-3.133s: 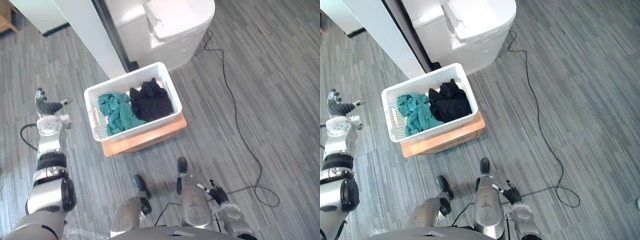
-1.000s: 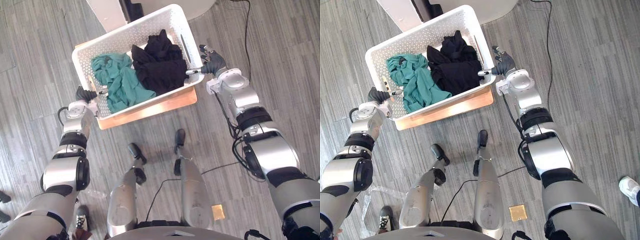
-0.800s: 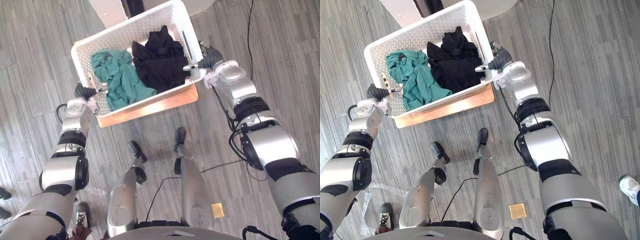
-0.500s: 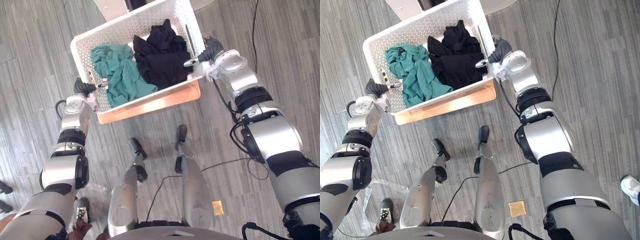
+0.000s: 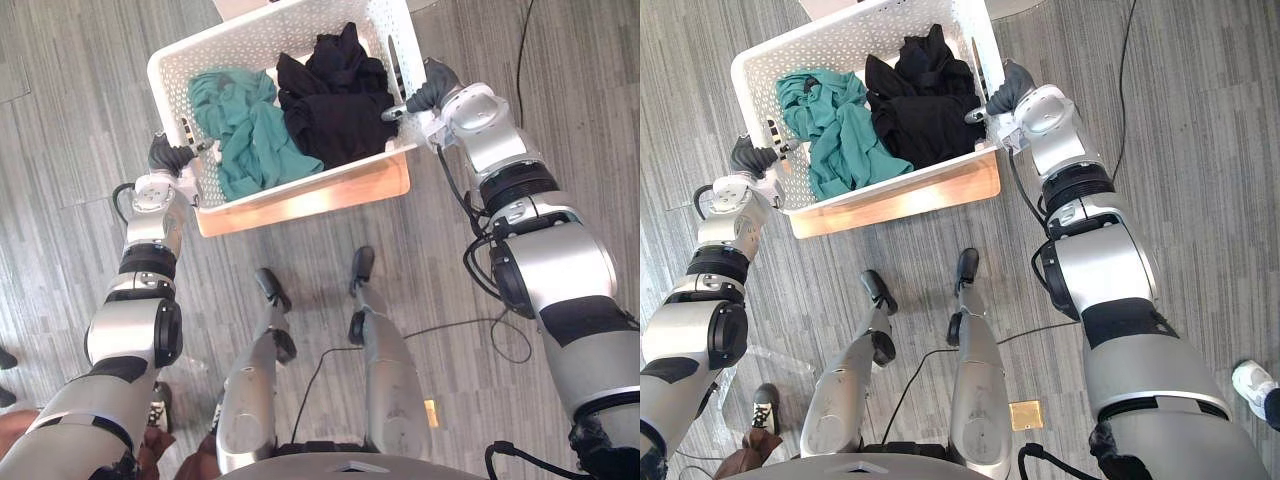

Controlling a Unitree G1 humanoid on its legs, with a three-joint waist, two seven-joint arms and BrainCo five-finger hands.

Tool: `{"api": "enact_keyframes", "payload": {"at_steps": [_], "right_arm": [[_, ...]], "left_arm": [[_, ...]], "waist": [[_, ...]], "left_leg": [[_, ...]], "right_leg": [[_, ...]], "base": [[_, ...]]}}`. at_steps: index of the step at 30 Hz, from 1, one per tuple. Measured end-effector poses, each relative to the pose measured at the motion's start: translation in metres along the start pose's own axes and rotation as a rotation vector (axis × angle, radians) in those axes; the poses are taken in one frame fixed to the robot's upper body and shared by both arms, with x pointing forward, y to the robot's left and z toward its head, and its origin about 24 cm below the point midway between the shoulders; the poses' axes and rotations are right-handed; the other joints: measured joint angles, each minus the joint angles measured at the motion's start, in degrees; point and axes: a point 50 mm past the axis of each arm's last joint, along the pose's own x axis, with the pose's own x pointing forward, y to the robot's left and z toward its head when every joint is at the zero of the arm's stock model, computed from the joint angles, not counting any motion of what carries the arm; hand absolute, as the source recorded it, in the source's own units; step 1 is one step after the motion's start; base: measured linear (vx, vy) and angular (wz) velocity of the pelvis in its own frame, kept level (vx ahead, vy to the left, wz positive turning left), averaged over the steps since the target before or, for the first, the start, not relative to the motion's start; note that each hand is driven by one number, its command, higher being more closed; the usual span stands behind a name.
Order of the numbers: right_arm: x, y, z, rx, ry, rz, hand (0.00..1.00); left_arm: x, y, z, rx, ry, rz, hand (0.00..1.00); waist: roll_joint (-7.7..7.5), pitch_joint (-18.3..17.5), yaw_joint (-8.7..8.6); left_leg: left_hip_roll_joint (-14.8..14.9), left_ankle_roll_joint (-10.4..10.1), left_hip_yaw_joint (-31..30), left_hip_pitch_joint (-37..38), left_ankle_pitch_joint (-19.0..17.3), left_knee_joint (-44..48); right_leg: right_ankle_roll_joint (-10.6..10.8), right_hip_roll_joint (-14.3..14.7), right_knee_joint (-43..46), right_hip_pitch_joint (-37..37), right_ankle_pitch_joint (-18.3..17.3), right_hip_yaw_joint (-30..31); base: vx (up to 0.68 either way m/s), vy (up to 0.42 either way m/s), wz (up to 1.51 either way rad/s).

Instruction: Pick up the laundry basket with both hands and put the clothes into the washing machine.

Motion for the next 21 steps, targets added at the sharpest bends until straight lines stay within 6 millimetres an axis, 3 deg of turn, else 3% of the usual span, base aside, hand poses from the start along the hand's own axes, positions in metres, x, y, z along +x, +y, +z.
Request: {"api": "enact_keyframes", "payload": {"at_steps": [7, 12, 15, 18, 21], "right_arm": [[-0.007, -0.007, -0.02, 0.342, -0.027, -0.117, 1.0], [-0.032, 0.013, -0.063, 0.476, -0.027, -0.145, 1.0], [-0.066, 0.035, -0.086, 0.509, -0.069, -0.141, 1.0], [-0.112, 0.053, -0.121, 0.54, -0.039, -0.147, 1.0], [-0.16, 0.064, -0.158, 0.542, 0.053, -0.146, 1.0]], "left_arm": [[-0.008, -0.022, -0.008, -0.019, -0.013, 0.004, 1.0], [-0.048, -0.033, -0.052, -0.099, 0.025, 0.01, 1.0], [-0.079, -0.027, -0.075, -0.173, 0.055, 0.026, 1.0], [-0.109, -0.028, -0.093, -0.219, 0.093, -0.005, 1.0], [-0.135, -0.036, -0.101, -0.228, 0.111, -0.065, 1.0]], "waist": [[0.0, 0.0, 0.43], [0.0, 0.0, -0.26], [-0.03, 0.02, -1.35], [-0.12, -0.2, -3.23], [-0.14, -3.81, -5.13]], "left_leg": [[-0.49, 0.57, -0.71, 0.17, 0.64, -0.04], [-1.05, 0.3, -0.81, 4.47, 0.15, -0.54], [-1.05, 0.58, -0.71, 7.72, -1.21, 0.21], [-0.84, 0.88, -0.96, 11.81, -5.25, 4.02], [-0.17, 1.42, -0.92, 12.66, -9.27, 8.86]], "right_leg": [[0.04, -0.63, 0.23, 0.46, -0.03, -0.5], [0.91, -0.81, 0.03, 4.69, -0.85, -0.4], [1.28, -0.55, 0.07, 7.91, -1.57, 0.34], [2.02, -0.18, 0.15, 13.17, -3.11, 1.35], [2.92, -0.35, 0.09, 15.58, -4.49, 2.35]], "base": [[0.03, -0.007, 0.05], [0.08, 0.007, -0.01], [0.13, -0.009, -0.14], [0.11, -0.008, -0.13], [0.1, 0.014, -0.15]]}}
